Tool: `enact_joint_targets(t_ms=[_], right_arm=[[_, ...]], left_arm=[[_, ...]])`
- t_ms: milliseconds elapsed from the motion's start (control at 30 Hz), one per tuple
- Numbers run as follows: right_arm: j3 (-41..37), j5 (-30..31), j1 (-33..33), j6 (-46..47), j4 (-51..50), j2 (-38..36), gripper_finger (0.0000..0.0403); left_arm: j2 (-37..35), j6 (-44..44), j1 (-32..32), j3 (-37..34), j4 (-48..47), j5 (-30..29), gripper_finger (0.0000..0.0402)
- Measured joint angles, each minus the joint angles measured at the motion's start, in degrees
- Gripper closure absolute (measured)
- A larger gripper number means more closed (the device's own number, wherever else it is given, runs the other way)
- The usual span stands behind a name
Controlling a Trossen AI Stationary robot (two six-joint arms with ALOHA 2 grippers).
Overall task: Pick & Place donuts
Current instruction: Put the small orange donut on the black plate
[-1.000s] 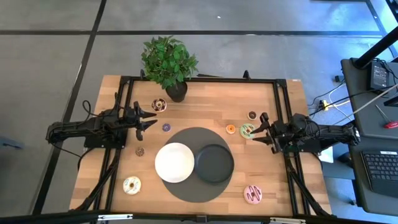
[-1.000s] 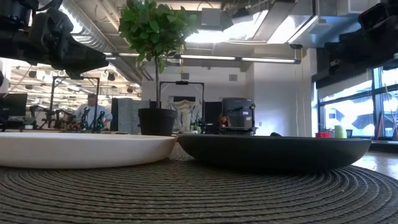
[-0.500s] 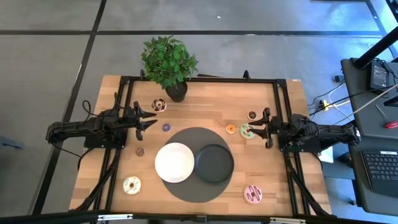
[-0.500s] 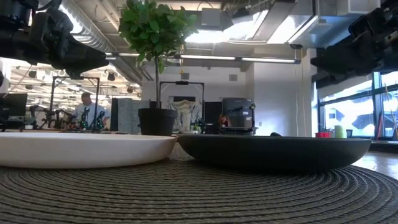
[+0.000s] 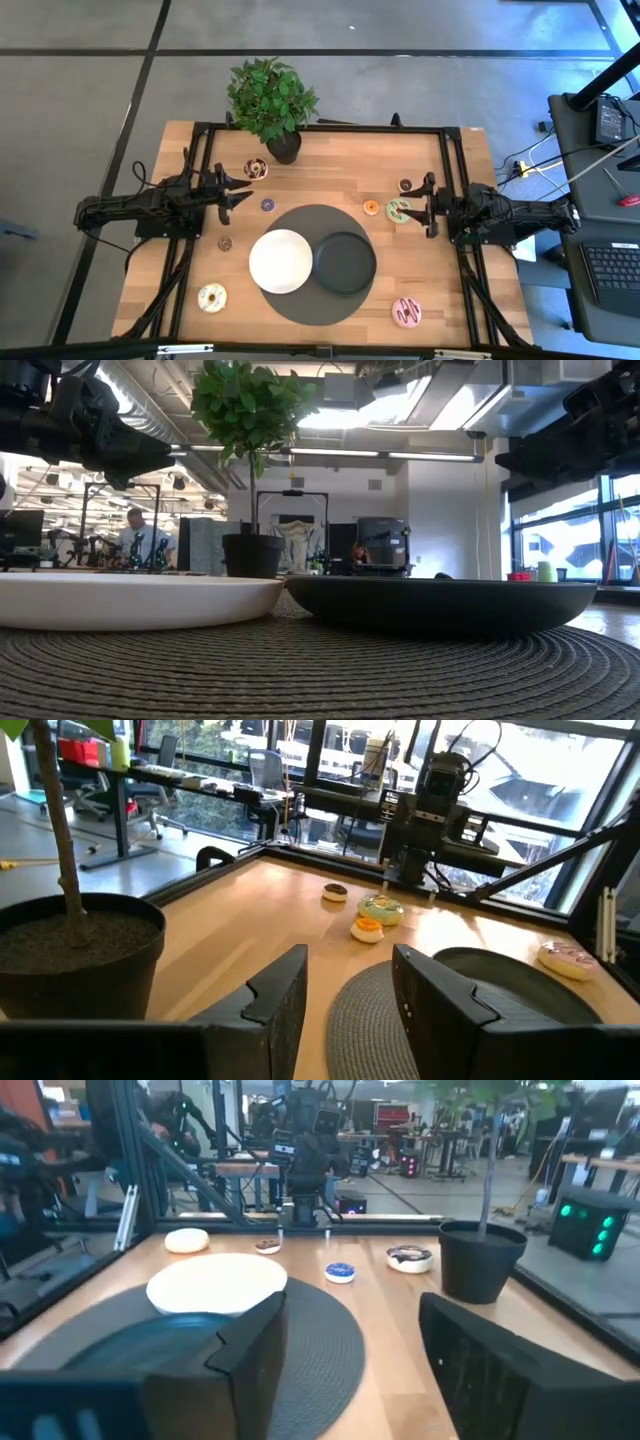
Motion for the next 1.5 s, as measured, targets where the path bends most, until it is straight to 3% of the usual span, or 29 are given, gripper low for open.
enact_joint_targets(t_ms=[267,467,567,667,867,1067,1233,1500], right_arm=[[0.0,0.0,0.0,-0.9,0.2,0.0,0.0156],[0.0,-1.6,0.0,-1.9,8.3,0.0,0.0155],[0.0,1.4,0.0,-3.6,8.3,0.0,0.0155],[0.0,4.2,-0.1,-1.6,8.6,0.5,0.016],[2.2,4.2,-0.1,1.2,8.5,4.6,0.0187],[7.3,4.5,0.0,1.8,7.4,16.6,0.0211],[14.3,7.7,-0.2,0.6,-0.3,30.6,0.0221],[28.4,6.5,-4.0,3.5,-16.2,53.6,0.0225]], left_arm=[[0.0,-0.1,0.0,0.0,0.0,0.0,0.0258],[0.0,0.0,0.0,0.0,0.0,0.0,0.0258],[0.0,0.0,0.0,0.0,0.0,-1.1,0.0258],[0.0,0.0,0.0,0.0,0.0,-3.0,0.0258],[0.0,0.0,0.0,0.0,0.0,-4.4,0.0258],[0.0,-1.8,0.0,0.0,0.0,-4.4,0.0258],[0.0,-2.6,0.0,0.0,0.0,-4.4,0.0258],[0.0,-2.6,0.0,0.0,0.0,-4.6,0.0258]])
